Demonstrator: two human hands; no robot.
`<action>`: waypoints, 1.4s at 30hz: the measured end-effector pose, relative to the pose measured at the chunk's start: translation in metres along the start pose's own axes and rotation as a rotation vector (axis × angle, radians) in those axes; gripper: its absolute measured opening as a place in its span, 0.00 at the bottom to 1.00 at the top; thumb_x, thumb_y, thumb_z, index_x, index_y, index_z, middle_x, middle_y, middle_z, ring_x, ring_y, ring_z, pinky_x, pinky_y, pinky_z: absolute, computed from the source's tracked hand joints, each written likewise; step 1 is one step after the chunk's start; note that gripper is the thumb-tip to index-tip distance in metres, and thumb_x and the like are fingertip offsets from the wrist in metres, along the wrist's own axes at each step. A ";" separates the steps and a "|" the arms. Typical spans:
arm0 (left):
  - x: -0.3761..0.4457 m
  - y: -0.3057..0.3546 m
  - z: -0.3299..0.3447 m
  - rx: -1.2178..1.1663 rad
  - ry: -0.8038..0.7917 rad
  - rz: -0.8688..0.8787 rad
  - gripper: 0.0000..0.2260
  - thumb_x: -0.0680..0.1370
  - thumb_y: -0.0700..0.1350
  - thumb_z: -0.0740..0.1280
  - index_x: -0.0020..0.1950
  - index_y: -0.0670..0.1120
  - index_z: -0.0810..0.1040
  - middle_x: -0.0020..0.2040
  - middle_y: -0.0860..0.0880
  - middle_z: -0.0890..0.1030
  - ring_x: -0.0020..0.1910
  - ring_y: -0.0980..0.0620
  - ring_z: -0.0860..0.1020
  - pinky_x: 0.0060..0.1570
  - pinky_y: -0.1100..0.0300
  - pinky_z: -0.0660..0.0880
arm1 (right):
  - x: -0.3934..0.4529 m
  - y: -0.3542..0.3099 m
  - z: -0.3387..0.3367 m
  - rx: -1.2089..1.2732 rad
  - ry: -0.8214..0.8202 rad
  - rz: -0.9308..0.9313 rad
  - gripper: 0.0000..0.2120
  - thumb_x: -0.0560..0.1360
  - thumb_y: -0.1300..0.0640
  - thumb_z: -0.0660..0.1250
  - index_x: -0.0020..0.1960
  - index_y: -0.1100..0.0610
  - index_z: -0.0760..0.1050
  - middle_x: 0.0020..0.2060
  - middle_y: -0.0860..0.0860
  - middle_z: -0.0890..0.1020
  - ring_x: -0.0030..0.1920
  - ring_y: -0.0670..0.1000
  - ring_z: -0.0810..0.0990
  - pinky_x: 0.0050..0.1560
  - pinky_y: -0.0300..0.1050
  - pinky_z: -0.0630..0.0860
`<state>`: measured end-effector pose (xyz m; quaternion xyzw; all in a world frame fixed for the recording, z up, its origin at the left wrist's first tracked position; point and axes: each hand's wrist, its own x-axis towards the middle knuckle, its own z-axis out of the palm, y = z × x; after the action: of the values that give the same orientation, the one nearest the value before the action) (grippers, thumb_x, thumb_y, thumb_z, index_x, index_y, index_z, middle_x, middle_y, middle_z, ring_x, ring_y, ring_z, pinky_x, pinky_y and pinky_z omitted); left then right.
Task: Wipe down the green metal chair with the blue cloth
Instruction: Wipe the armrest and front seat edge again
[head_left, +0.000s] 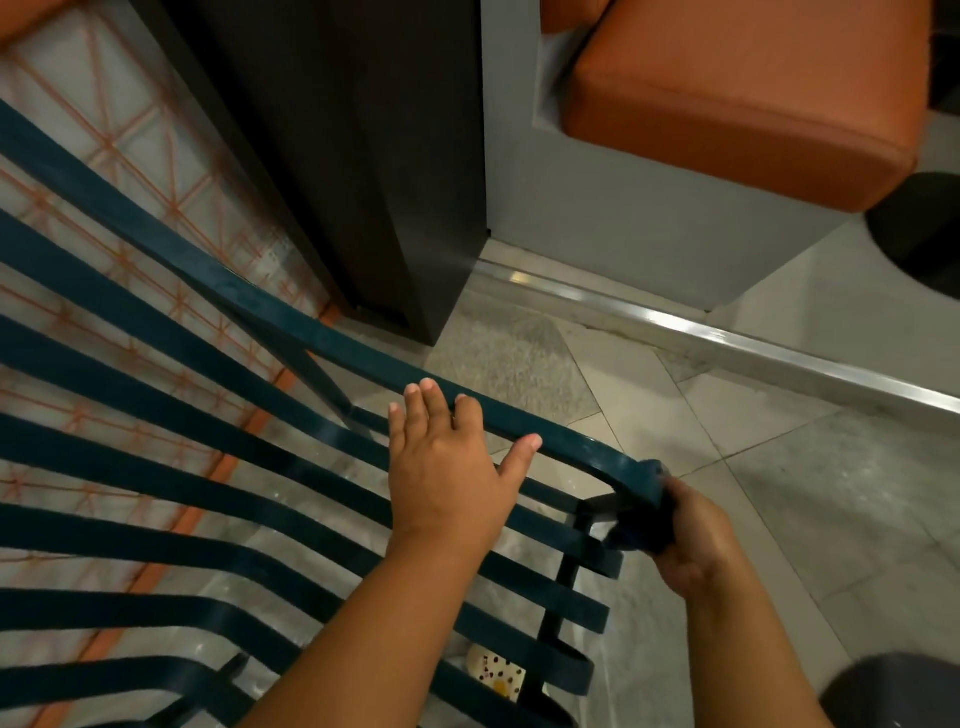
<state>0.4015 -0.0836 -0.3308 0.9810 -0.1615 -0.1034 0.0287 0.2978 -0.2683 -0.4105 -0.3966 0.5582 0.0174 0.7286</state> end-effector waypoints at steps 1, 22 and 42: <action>0.000 0.000 -0.001 0.006 -0.007 0.000 0.38 0.75 0.71 0.44 0.75 0.46 0.60 0.77 0.38 0.53 0.77 0.42 0.47 0.75 0.46 0.45 | -0.016 -0.002 0.005 -0.037 0.038 -0.074 0.10 0.81 0.52 0.56 0.52 0.55 0.74 0.50 0.62 0.79 0.51 0.63 0.79 0.54 0.61 0.76; 0.037 -0.110 -0.032 0.106 0.100 -0.048 0.27 0.82 0.50 0.53 0.78 0.53 0.45 0.79 0.49 0.43 0.77 0.47 0.37 0.74 0.41 0.40 | -0.062 0.027 0.204 -1.415 0.080 -1.298 0.35 0.74 0.63 0.68 0.75 0.46 0.57 0.76 0.53 0.55 0.76 0.57 0.45 0.70 0.56 0.39; 0.060 -0.255 -0.171 0.200 0.529 -0.606 0.37 0.76 0.54 0.61 0.78 0.49 0.44 0.79 0.46 0.44 0.76 0.37 0.39 0.67 0.31 0.37 | -0.086 0.011 0.379 -1.294 -0.228 -1.279 0.34 0.80 0.60 0.58 0.77 0.45 0.41 0.77 0.52 0.41 0.76 0.55 0.39 0.75 0.54 0.44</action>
<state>0.5730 0.1422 -0.1982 0.9748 0.1381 0.1650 -0.0581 0.5631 0.0012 -0.3215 -0.9566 0.0385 -0.0410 0.2860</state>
